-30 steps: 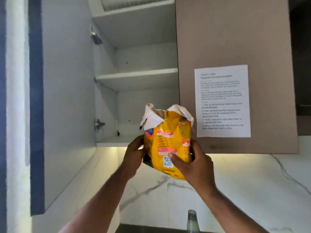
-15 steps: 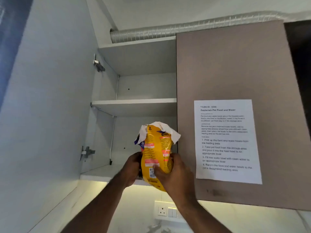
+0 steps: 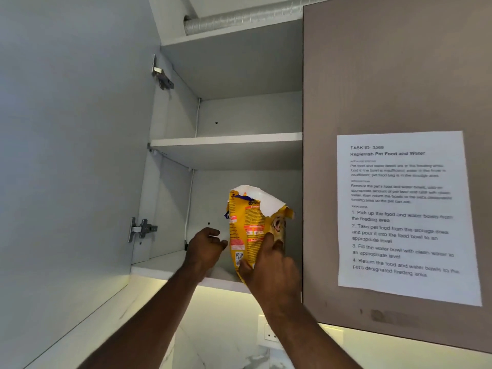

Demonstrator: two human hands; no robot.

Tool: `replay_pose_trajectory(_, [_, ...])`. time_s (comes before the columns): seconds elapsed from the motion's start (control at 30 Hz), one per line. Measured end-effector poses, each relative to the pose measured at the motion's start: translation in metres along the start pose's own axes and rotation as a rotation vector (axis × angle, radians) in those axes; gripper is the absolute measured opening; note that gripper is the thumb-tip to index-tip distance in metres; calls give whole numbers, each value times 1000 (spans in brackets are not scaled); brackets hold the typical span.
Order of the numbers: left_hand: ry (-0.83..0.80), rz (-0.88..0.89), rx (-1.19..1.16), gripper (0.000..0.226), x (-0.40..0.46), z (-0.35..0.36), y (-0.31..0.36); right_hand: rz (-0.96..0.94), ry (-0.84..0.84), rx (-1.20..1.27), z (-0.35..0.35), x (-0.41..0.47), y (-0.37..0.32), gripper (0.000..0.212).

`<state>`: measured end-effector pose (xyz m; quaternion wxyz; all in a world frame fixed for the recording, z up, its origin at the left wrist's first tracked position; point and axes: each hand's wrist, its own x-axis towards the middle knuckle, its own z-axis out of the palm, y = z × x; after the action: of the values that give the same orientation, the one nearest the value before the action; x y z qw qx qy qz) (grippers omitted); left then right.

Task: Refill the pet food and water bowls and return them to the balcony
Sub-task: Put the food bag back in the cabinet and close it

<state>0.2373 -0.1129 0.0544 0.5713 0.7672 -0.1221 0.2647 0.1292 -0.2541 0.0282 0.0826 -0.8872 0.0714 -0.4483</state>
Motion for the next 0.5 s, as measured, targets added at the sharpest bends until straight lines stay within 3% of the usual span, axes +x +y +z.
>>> replay_pose_trajectory(0.5, [-20, 183, 70, 46, -21, -31, -27, 115, -36, -44, 37, 33, -8, 83])
